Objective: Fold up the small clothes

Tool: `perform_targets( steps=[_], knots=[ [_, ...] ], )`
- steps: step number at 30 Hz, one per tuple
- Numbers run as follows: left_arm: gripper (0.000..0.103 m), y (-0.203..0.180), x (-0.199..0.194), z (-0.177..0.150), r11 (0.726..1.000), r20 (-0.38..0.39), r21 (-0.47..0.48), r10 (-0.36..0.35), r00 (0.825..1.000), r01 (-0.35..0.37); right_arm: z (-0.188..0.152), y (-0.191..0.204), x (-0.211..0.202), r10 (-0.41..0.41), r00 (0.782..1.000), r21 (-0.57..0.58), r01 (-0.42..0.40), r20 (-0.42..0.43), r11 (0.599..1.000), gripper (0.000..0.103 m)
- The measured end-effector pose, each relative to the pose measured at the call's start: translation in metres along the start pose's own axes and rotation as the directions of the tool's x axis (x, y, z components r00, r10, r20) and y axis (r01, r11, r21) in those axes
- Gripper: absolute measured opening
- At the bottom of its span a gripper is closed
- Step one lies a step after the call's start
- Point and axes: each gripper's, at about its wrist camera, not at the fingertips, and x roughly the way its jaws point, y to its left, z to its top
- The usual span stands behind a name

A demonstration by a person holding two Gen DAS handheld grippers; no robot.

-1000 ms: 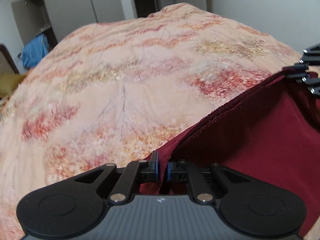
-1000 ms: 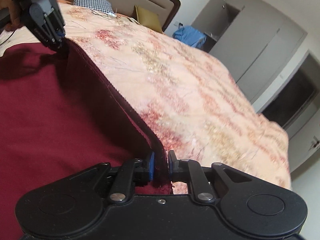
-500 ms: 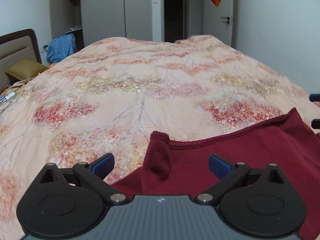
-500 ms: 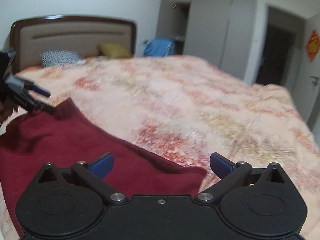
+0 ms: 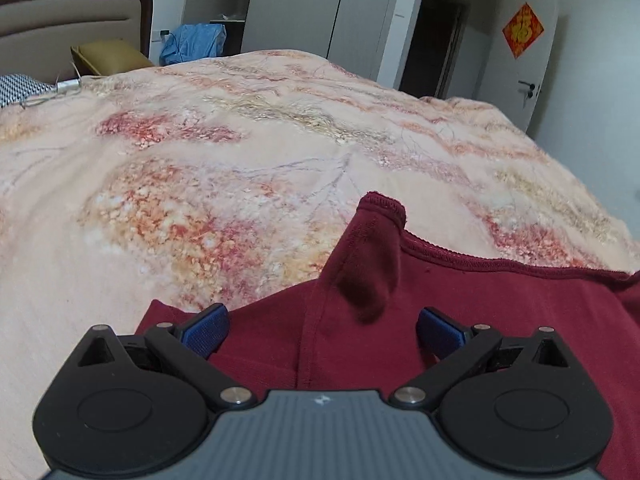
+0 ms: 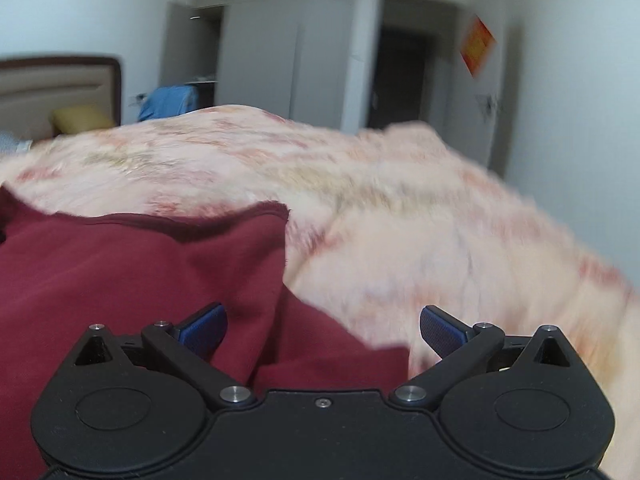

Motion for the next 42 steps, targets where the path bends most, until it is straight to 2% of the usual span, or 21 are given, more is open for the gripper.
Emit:
perform_targets(
  steps=[2, 8, 42],
  knots=[
    [0.103, 0.000, -0.001, -0.002, 1.000, 0.008, 0.002, -0.004, 1.000, 0.004, -0.006, -0.004, 0.002, 0.013, 1.000, 0.035, -0.013, 0.002, 0.999, 0.102],
    [0.103, -0.003, 0.000, -0.007, 1.000, 0.034, 0.002, 0.004, 0.999, -0.004, -0.010, -0.003, 0.002, 0.016, 1.000, 0.045, -0.016, 0.016, 0.999, 0.102],
    [0.103, -0.013, -0.004, -0.008, 0.999, 0.052, 0.022, 0.025, 0.998, -0.026, -0.011, 0.003, 0.002, -0.009, 1.000, 0.011, 0.009, 0.023, 1.000, 0.102]
  ],
)
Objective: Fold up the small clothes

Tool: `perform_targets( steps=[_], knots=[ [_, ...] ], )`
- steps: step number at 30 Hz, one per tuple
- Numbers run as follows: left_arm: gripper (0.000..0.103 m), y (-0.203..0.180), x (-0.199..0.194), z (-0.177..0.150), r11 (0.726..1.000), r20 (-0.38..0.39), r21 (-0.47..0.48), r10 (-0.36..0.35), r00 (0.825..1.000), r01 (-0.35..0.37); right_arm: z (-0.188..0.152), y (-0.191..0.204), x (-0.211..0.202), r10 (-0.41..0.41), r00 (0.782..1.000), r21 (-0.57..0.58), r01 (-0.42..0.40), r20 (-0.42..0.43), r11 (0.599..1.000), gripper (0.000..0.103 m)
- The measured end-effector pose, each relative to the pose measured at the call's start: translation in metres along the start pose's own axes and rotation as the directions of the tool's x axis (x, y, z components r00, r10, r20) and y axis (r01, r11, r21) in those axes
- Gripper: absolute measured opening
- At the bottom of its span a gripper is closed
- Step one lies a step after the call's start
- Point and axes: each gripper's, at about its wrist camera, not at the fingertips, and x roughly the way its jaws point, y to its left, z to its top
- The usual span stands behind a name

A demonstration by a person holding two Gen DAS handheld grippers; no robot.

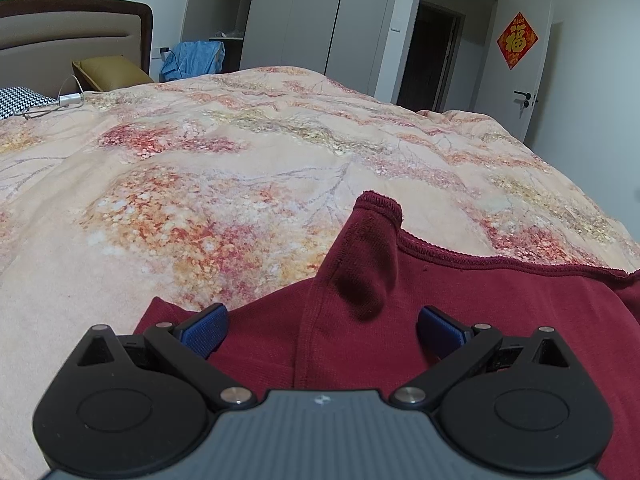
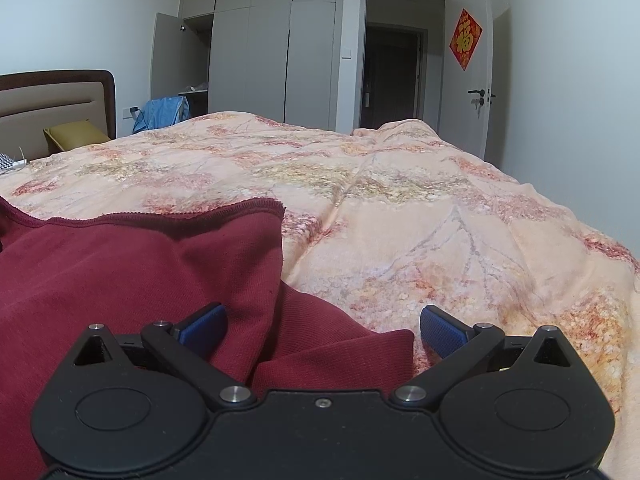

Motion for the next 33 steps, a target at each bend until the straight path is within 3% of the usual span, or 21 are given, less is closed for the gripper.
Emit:
perform_targets(
  steps=[5, 8, 11, 13, 16, 21, 25, 33],
  knots=[
    [0.103, 0.002, -0.006, 0.006, 1.000, -0.006, -0.021, -0.008, 1.000, 0.008, 0.007, -0.004, -0.002, 0.020, 1.000, 0.011, -0.020, -0.012, 1.000, 0.102],
    [0.103, -0.003, -0.025, 0.014, 1.000, 0.014, 0.030, -0.002, 1.000, 0.002, 0.024, -0.009, -0.031, 0.099, 0.992, 0.000, -0.099, 0.080, 0.995, 0.102],
    [0.103, -0.008, -0.060, 0.022, 0.998, 0.097, 0.065, 0.002, 0.995, -0.008, 0.044, 0.002, -0.063, 0.075, 0.985, -0.064, -0.065, 0.153, 0.996, 0.102],
    [0.103, -0.004, -0.078, 0.028, 1.000, 0.103, 0.021, -0.010, 0.995, 0.008, 0.052, 0.012, -0.078, 0.075, 0.981, -0.081, -0.062, 0.176, 0.995, 0.102],
    [0.103, 0.006, -0.099, 0.029, 0.998, 0.078, -0.066, -0.013, 0.997, 0.018, 0.057, 0.031, -0.095, 0.132, 0.973, -0.069, -0.121, 0.188, 0.990, 0.103],
    [0.103, 0.021, -0.134, 0.008, 0.989, 0.053, -0.135, 0.060, 0.997, -0.053, 0.045, 0.083, -0.112, 0.213, 0.961, -0.101, -0.198, 0.173, 0.975, 0.102],
    [0.103, 0.025, -0.158, -0.019, 0.981, 0.034, -0.158, 0.118, 0.992, -0.111, 0.023, 0.132, -0.120, 0.202, 0.963, -0.185, -0.169, 0.178, 0.968, 0.102],
    [0.103, 0.026, -0.187, -0.071, 0.970, 0.039, -0.225, 0.102, 0.994, -0.091, -0.021, 0.182, -0.128, 0.118, 0.967, -0.280, -0.051, 0.227, 0.959, 0.102]
  ],
)
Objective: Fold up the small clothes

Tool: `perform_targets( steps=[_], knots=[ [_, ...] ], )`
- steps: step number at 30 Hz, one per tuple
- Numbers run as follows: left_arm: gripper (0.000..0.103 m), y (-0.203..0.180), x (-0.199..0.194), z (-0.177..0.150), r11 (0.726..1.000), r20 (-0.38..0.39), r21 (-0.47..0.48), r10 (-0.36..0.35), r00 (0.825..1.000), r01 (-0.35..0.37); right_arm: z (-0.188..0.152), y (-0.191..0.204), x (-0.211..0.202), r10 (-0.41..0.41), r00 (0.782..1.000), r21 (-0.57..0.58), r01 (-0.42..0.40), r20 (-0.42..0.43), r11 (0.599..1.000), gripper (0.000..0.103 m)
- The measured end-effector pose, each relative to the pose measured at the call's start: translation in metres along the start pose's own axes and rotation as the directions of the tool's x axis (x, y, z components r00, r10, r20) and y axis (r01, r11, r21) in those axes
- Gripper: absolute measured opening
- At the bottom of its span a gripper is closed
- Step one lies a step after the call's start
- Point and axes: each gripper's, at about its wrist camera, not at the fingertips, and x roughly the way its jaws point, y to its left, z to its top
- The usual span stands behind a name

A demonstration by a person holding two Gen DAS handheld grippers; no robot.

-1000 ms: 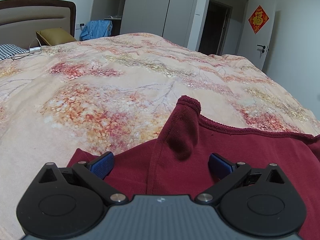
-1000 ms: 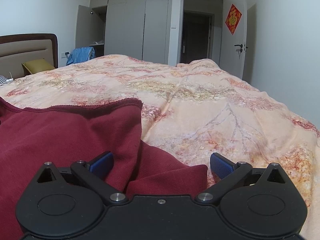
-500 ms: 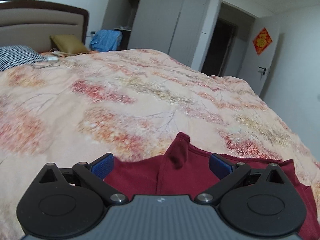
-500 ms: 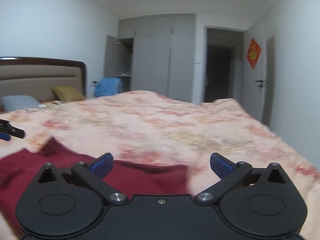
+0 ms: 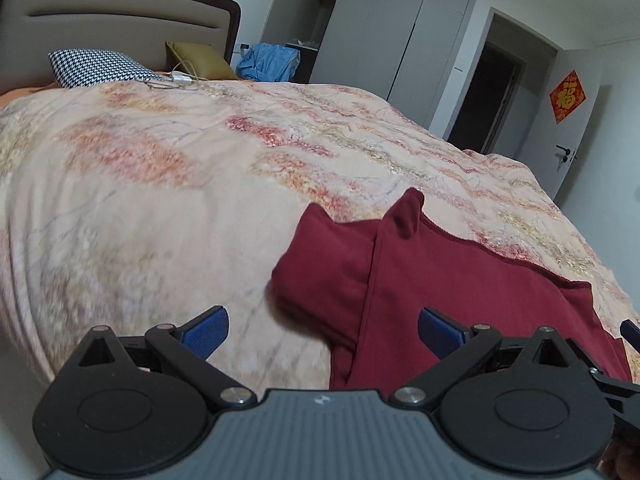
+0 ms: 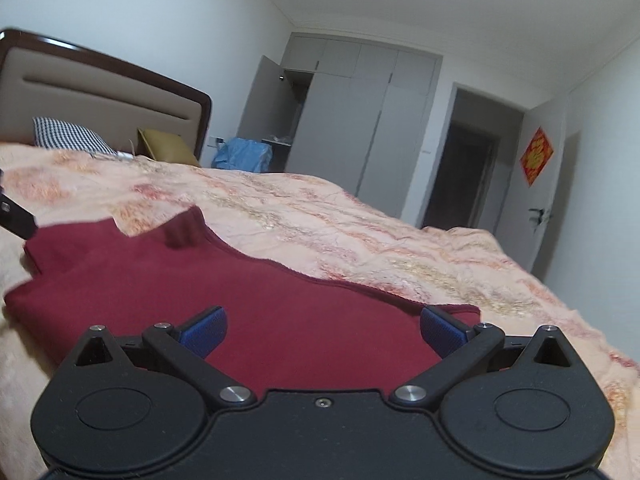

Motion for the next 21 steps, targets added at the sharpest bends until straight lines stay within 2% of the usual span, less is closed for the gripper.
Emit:
perform_targets(
  steps=[3, 7, 10, 13, 17, 21],
  knots=[
    [0.103, 0.000, -0.010, -0.015, 0.999, 0.028, -0.034, -0.023, 0.999, 0.024, -0.008, 0.005, 0.003, -0.047, 0.999, -0.002, 0.047, -0.006, 0.999, 0.102],
    [0.103, -0.003, -0.016, -0.031, 0.996, 0.034, -0.072, -0.056, 0.998, 0.058, -0.025, 0.008, 0.015, -0.028, 0.998, -0.011, 0.027, -0.058, 1.000, 0.102],
    [0.103, -0.007, -0.012, -0.041, 0.992, 0.014, -0.087, -0.089, 0.996, 0.089, -0.036, 0.010, 0.017, -0.018, 0.999, 0.028, 0.019, -0.051, 0.999, 0.102],
    [0.103, -0.010, -0.006, -0.052, 0.992, -0.007, -0.089, -0.088, 0.996, 0.087, -0.045, 0.007, 0.018, -0.002, 0.999, 0.074, 0.005, -0.044, 0.997, 0.102],
    [0.103, -0.011, 0.006, -0.061, 0.991, -0.054, -0.112, -0.079, 0.995, 0.073, -0.048, 0.006, 0.017, 0.001, 0.999, 0.082, 0.001, -0.034, 0.997, 0.103],
    [0.103, -0.013, 0.009, -0.063, 0.992, -0.057, -0.106, -0.069, 0.996, 0.063, -0.049, 0.004, 0.017, 0.007, 0.999, 0.091, -0.004, -0.033, 0.996, 0.103]
  ],
)
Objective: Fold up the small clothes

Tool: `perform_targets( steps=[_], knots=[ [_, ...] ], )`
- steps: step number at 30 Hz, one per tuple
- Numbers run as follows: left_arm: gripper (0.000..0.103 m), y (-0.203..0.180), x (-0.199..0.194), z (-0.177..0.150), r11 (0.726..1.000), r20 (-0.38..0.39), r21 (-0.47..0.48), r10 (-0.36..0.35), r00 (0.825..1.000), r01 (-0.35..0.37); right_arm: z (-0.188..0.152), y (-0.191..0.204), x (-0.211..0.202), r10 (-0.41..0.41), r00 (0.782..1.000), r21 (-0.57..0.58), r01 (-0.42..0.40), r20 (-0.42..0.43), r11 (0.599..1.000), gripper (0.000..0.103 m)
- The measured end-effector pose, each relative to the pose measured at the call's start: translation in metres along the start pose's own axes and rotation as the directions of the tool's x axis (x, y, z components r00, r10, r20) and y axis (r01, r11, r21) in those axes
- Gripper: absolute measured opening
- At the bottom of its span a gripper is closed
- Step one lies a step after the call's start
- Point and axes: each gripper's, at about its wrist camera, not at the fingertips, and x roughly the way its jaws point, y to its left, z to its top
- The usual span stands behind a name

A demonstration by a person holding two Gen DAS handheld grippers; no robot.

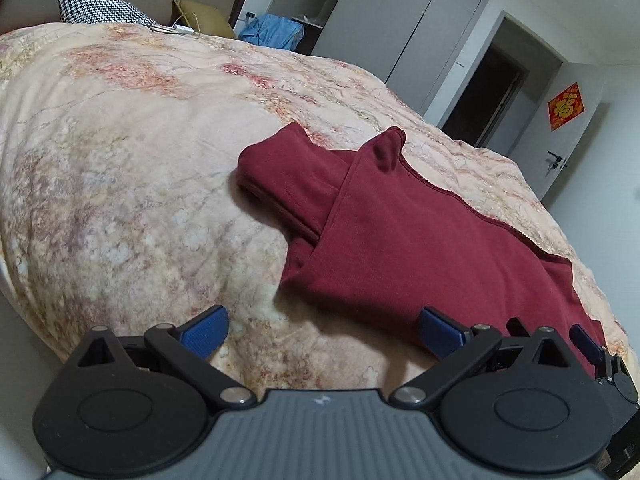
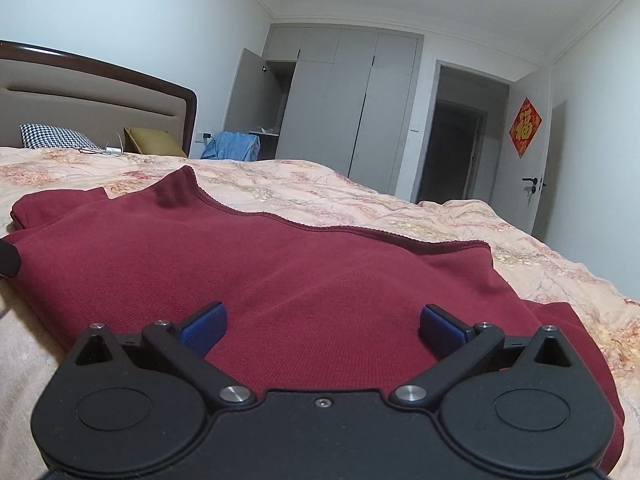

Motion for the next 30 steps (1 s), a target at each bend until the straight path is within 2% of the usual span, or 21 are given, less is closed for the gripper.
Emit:
perform_targets(
  steps=[18, 24, 30],
  knots=[
    [0.103, 0.0012, 0.0013, 0.0015, 1.000, -0.015, -0.018, -0.009, 1.000, 0.009, -0.0002, -0.0014, -0.0013, -0.004, 1.000, -0.002, 0.004, 0.003, 1.000, 0.102],
    [0.103, 0.0009, 0.0007, 0.0040, 0.995, -0.033, -0.058, -0.088, 0.996, 0.086, -0.0002, -0.0010, -0.0014, -0.005, 1.000, -0.002, 0.005, 0.004, 1.000, 0.103],
    [0.103, -0.0046, 0.0098, 0.0098, 0.991, -0.045, -0.075, -0.117, 0.992, 0.114, -0.0004, -0.0010, -0.0013, -0.005, 1.000, -0.002, 0.005, 0.004, 1.000, 0.103]
  ],
)
